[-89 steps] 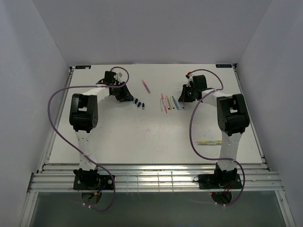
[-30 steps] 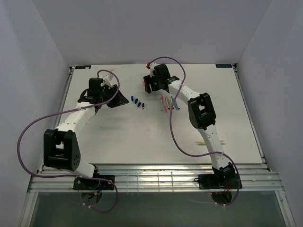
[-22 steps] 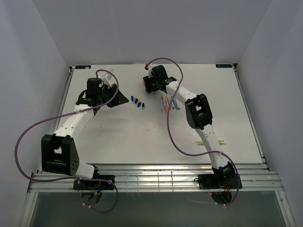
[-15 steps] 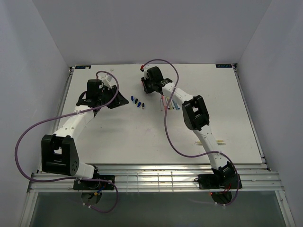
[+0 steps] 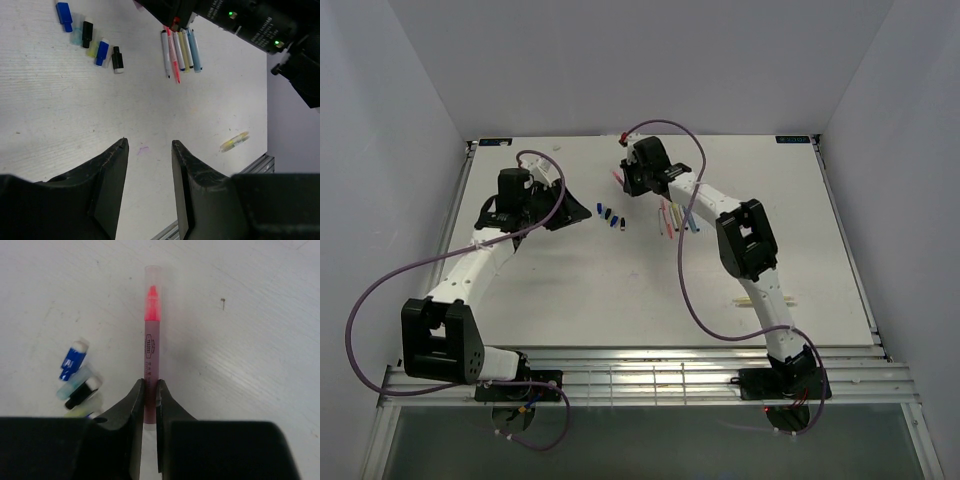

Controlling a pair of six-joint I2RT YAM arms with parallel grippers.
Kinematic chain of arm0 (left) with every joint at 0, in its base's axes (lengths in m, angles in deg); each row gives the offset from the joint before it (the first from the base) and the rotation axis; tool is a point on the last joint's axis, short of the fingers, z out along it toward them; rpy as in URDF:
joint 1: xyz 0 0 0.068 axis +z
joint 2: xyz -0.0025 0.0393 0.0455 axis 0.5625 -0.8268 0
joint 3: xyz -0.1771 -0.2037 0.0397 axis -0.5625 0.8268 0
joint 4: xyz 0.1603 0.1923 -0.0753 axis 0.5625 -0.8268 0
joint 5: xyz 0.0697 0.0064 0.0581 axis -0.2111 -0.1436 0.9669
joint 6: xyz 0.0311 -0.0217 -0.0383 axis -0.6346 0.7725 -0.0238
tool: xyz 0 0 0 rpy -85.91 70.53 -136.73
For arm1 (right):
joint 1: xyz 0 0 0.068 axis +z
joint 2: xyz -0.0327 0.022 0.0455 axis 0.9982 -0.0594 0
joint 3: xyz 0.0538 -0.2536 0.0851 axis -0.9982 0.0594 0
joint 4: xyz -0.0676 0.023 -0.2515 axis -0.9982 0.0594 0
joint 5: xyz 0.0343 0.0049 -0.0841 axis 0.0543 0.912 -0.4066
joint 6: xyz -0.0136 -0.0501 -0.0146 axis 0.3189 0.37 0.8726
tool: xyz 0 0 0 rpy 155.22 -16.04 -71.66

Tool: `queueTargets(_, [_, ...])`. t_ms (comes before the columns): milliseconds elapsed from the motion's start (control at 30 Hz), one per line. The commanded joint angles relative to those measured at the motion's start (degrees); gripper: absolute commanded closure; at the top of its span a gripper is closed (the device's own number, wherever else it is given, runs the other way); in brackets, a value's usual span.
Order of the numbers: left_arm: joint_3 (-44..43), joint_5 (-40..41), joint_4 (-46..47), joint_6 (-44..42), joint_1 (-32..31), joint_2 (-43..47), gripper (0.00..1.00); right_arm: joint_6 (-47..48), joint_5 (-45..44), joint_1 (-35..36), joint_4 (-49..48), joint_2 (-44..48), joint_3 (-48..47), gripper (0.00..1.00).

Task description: Open the pen caps

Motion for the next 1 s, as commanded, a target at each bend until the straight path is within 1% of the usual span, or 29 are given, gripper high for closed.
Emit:
queueTargets(0, [-0.78,-2.47,-1.07,2.21,0.50,4.20,0.49,-3.59,2.03,0.39,-5.87,15.12,6.47,0.92])
queueTargets(67, [-0.08,-4.04,-1.16,3.43,0.58,5.25,0.49,-4.64,2.20,0.83,-6.13,19.17,11.58,0.92])
queueTargets(100, [0.19,-4.66,-0.90,4.05,0.58,5.70,0.48,-5.78,2.81,1.09,-6.65,23.45,14.56,0.92])
queueTargets(133, [0.71,-5.88,0.15,4.67,0.67,6.14,0.47,-6.31,3.34,1.88,-7.27,25.67,20.86,0.92])
queueTargets(167, [1.85,-6.59,0.86,6.15,0.76,7.18,0.45,-6.84,3.78,2.41,-8.49,27.78,24.14,0.92])
queueTargets(200, [2.29,-7.21,1.47,6.86,0.67,7.54,0.42,-7.72,3.43,3.11,-9.20,32.06,27.39,0.92])
queueTargets(233, [2.82,-8.69,2.87,7.39,0.67,7.98,0.40,-8.42,2.21,4.68,-10.08,34.19,33.86,0.92])
queueTargets(267, [3.96,-9.58,3.67,8.70,0.67,8.42,0.38,-9.12,1.85,5.48,-12.09,38.13,36.97,0.92])
queueTargets(300, [4.58,-10.63,4.37,9.32,0.67,8.69,0.37,-9.74,1.50,6.36,-13.07,39.91,39.79,0.92])
queueTargets(333, [5.02,-11.34,5.68,9.94,0.67,8.86,0.37,-11.57,0.80,7.94,-13.60,41.49,44.69,0.92])
queueTargets(367, [6.15,-13.00,6.31,10.56,0.67,9.04,0.36,-12.46,0.71,8.56,-16.13,44.21,46.65,0.92])
queueTargets(433, [7.56,-14.50,8.76,12.49,0.67,9.21,0.36,-14.74,-0.16,10.76,-17.11,46.16,50.95,0.92])
queueTargets(567, [11.52,-16.71,13.07,16.09,0.67,9.83,0.36,-15.81,-2.01,13.92,-17.56,48.63,53.09,0.92])
queueTargets(667, [13.63,-15.66,13.52,17.06,0.67,10.01,0.36,-16.16,-2.37,15.60,-16.77,49.07,53.17,0.92])
queueTargets(700, [13.81,-14.52,13.17,17.07,0.67,9.92,0.36,-16.16,-2.46,16.21,-16.77,49.16,53.26,0.92])
queueTargets(733, [14.16,-13.90,12.38,16.98,0.67,10.01,0.37,-16.16,-4.55,16.47,-16.68,49.24,53.26,0.92])
queueTargets(967, [13.99,-5.73,7.37,16.62,0.67,10.36,0.37,-16.25,-4.83,17.44,-16.94,50.47,54.49,0.92])
